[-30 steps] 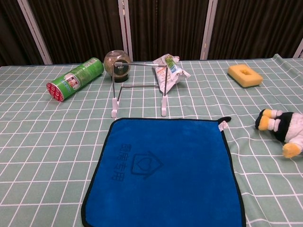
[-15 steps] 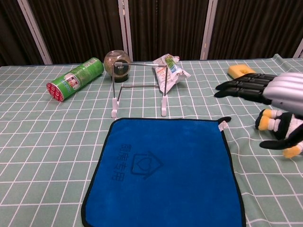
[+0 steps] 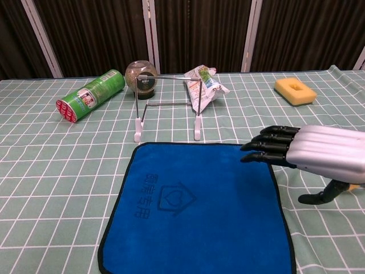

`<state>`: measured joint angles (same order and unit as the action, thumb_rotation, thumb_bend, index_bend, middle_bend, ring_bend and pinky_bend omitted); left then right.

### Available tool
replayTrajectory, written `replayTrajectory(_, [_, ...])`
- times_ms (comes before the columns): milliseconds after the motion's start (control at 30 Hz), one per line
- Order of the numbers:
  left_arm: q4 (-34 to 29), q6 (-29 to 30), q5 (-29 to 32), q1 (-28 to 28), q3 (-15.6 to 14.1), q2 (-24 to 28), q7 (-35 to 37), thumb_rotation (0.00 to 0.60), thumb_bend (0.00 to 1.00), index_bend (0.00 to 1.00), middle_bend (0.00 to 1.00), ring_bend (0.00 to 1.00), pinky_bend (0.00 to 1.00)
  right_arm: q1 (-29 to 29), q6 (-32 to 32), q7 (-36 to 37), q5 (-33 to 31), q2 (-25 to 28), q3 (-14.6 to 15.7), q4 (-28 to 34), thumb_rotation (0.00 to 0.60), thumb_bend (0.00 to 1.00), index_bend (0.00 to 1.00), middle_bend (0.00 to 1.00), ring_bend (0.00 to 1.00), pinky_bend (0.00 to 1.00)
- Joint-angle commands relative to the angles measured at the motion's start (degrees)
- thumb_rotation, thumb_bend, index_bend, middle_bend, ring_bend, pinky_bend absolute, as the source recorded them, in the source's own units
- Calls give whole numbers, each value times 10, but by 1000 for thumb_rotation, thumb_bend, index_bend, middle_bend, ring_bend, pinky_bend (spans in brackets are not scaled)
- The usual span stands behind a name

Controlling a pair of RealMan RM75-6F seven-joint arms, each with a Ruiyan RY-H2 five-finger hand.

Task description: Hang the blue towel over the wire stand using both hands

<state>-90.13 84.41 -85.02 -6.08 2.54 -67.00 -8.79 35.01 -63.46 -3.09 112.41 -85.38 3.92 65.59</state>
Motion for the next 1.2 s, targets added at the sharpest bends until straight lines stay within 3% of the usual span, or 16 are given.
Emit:
replayTrajectory(33, [0,0,0,0,0,-1,-1,600,0,0,0,0,0,3,-3,1,-1,-6,8,-9,600,154,69,1,0,0])
replayTrajectory(633, [3,2,3,1,1,-1,2,600,0,0,0,0,0,24,-1,16,-28,-47,23,-39,600,154,86,2,0,0])
replayTrajectory(1200, [5,-2,6,0,1,-3,0,600,0,0,0,0,0,36,-17,26,-50,-62,20,-43,600,159,104,5,0,0])
